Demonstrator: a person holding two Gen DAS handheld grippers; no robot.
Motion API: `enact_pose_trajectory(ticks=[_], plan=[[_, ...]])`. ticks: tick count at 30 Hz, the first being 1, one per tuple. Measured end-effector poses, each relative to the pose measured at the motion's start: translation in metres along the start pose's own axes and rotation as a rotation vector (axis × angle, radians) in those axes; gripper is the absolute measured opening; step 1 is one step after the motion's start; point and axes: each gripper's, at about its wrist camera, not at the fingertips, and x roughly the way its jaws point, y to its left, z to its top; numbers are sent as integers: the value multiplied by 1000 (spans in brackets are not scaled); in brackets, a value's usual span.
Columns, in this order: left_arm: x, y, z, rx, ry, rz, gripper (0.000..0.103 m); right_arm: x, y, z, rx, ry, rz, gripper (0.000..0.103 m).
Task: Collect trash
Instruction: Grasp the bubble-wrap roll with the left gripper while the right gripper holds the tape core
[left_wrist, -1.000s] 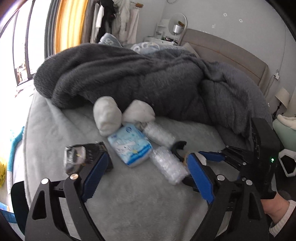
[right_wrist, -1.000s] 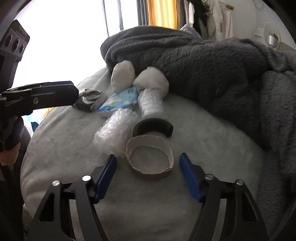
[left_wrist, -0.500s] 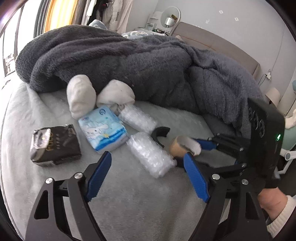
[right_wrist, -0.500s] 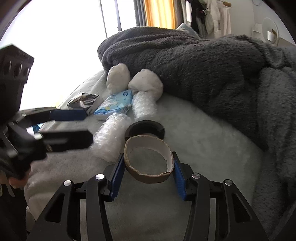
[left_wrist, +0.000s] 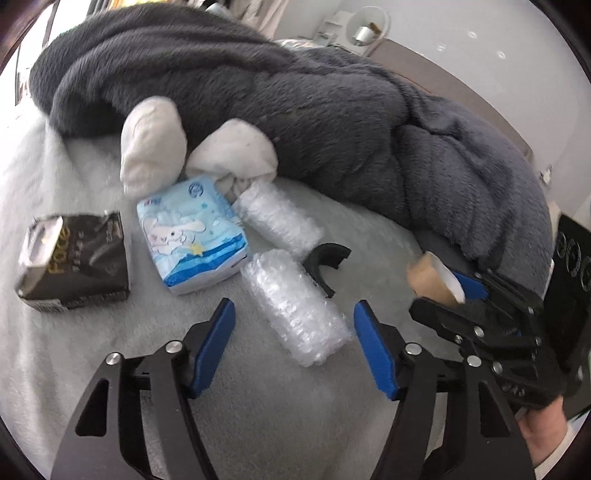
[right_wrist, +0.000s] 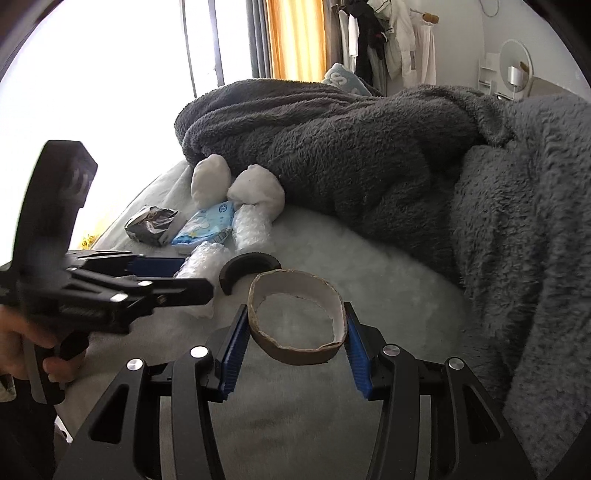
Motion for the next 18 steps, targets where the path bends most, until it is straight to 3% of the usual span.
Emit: enact_pose_trajectory(ticks=[6, 12, 18], plan=[[5, 5, 8, -25, 42, -19, 51, -10, -1, 9, 39, -25, -37, 50], [-8, 9, 12, -20, 44, -10, 50, -13, 5, 23, 118, -60, -14, 50], [-30, 7, 10, 78, 14, 47, 50, -1, 22, 47, 171, -70, 27, 50]])
